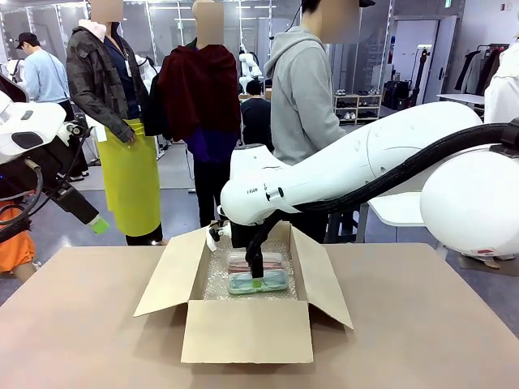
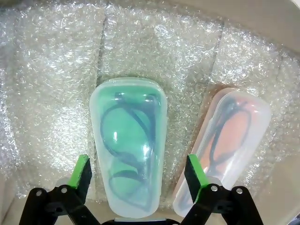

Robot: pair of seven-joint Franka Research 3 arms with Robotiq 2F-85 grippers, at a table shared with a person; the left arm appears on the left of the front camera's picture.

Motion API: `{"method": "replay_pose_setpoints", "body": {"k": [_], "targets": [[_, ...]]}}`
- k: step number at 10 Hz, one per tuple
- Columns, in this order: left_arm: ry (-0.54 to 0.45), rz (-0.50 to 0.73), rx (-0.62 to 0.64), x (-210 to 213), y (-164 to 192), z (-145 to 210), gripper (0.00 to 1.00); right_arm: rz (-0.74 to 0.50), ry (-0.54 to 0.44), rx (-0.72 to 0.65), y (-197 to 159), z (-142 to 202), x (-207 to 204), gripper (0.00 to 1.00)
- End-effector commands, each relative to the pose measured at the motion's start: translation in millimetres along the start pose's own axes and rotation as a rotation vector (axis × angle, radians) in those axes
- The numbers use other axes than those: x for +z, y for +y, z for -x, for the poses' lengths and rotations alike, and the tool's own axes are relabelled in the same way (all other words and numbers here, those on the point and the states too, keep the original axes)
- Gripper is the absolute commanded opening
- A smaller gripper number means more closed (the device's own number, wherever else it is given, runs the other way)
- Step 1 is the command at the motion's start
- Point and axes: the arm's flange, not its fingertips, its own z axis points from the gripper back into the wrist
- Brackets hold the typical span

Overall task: Pack the glasses set securely to prepare it for shipping.
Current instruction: Position the Package Box on the left side of the table.

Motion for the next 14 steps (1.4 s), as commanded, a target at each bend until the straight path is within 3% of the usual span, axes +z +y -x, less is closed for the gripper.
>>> {"method": "replay_pose_setpoints", "body": {"k": [1,2,5,7,11,14], "targets": [[0.000,0.000,0.000,0,0,0,1.00,0.000,0.000,0.000,0,0,0,1.00],[0.062,0.136,0.094,-16,13,-7,1.00,0.021,-0.039,-0.063,8,13,25,1.00],[0.110,0.385,0.319,-55,44,-10,1.00,0.100,-0.141,-0.207,41,56,83,1.00],[0.060,0.517,0.411,-76,62,-8,1.00,0.156,-0.249,-0.367,64,101,117,1.00],[-0.096,0.765,0.552,-123,91,16,1.00,0.277,-0.377,-0.687,129,189,166,1.00],[-0.163,0.767,0.579,-154,105,25,1.00,0.365,-0.457,-0.887,181,245,177,1.00]]}}
